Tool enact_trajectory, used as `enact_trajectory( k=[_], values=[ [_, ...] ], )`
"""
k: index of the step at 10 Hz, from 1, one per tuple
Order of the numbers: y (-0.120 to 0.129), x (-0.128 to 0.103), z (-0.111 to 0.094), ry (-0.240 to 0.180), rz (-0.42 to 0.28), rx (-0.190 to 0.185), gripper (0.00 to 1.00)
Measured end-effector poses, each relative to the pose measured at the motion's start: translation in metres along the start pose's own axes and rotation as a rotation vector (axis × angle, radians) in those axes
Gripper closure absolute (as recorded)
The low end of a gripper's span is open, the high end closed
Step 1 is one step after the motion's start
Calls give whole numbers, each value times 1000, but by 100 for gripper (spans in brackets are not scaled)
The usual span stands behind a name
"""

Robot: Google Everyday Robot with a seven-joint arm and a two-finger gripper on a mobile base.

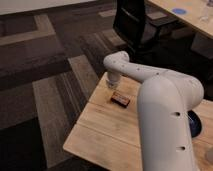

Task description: Place the eraser in the ceramic cup

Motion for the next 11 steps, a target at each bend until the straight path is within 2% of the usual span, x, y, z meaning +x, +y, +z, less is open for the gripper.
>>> enact_trajectory(
  k=[1,3,4,6,8,9,10,11],
  values=[
    [3,-5,1,7,-6,6,39],
    [3,-4,-3,28,4,35,66],
    [7,-3,-10,36,11,46,87],
    [10,1,-15,38,23,50,99],
    [10,9,-33,26,39,62,100],
    [3,22,-59,11,58,91,100],
    [-2,30,-72,8,67,111,100],
    [-8,43,-94,3,82,146,100]
  ],
)
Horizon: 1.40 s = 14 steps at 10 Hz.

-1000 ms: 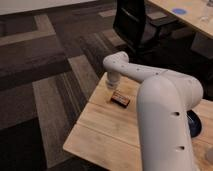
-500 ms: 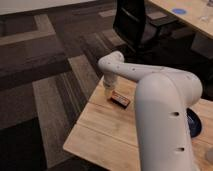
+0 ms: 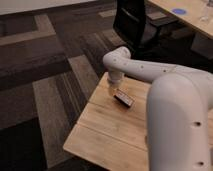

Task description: Place the eraser in the ceramic cup

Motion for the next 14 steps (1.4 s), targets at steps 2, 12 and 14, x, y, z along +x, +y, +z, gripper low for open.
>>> enact_trajectory(
  k=[2,12,14],
  values=[
    [-20,47,-50,36,53,82,100],
    [-44,172,-118,98,268,216,100],
    [-66,232,-147,98,395,323,100]
  ],
)
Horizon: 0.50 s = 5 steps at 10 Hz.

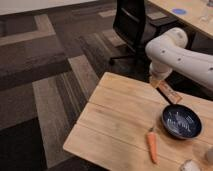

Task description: Place the eraser in the ceramic cup

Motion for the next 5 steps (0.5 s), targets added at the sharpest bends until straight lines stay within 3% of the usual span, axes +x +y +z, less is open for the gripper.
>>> enact_trajectory(
  k=[1,2,3,4,5],
  values=[
    [-17,27,-1,-14,77,18,100],
    [-39,74,-3,-58,213,48,100],
    [-49,95,-8,-84,274,71,100],
    [-64,136,-18,-121,379,122,100],
    [-70,156,-27,-148,439,157,100]
  ],
)
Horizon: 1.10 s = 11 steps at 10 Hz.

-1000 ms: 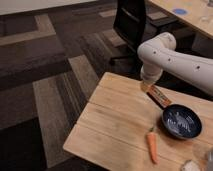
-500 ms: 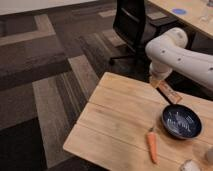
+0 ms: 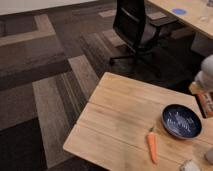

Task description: Place the eraser in the ceramic cup

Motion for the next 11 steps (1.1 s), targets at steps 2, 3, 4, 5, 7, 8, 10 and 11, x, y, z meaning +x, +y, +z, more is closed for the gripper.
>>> enact_trajectory(
  k=[2,3,4,5,7,8,10,11],
  values=[
    [-16,17,-10,-27,61,35,100],
    [-15,15,-10,-28,59,34,100],
    [-14,15,-10,-29,58,33,100],
    [-15,15,-10,-32,58,35,100],
    [-22,26,-7,-93,109,51,100],
    [-30,39,-14,-147,150,64,100],
    [-32,55,-24,-188,178,67,100],
    [-30,75,-31,-216,198,61,100]
  ],
)
